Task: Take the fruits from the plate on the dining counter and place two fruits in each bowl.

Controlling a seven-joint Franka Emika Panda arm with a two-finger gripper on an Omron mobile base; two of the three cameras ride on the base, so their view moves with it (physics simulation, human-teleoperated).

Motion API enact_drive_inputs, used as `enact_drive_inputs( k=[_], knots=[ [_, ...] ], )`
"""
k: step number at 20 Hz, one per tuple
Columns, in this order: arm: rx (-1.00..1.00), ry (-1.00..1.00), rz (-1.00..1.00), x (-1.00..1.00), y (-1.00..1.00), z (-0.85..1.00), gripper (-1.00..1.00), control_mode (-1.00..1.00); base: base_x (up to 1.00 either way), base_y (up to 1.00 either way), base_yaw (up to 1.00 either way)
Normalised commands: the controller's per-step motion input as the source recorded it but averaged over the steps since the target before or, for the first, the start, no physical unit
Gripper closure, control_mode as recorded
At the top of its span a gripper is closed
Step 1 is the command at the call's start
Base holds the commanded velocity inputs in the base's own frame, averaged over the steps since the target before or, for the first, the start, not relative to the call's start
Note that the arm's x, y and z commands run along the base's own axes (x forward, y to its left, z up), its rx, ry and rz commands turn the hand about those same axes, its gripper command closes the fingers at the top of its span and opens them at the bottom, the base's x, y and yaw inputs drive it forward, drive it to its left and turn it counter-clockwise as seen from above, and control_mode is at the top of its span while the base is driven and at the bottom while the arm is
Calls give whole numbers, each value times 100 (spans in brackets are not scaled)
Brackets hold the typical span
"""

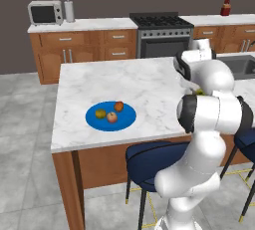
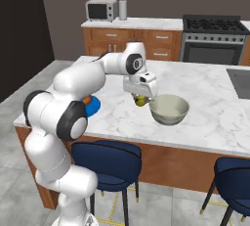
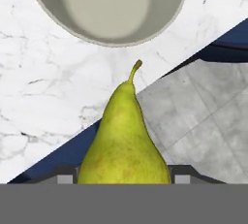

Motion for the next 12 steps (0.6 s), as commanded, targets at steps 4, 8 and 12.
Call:
enact_drive_inputs(
  k=[4,8,12],
  knots=[
    [13,2,0,8,-51,2,100,-100,0,0,0],
    [11,0,7,34,-25,-31,100,-100,0,0,0],
    [5,-3,7,48,-36,-35,100,-100,0,0,0]
  ],
)
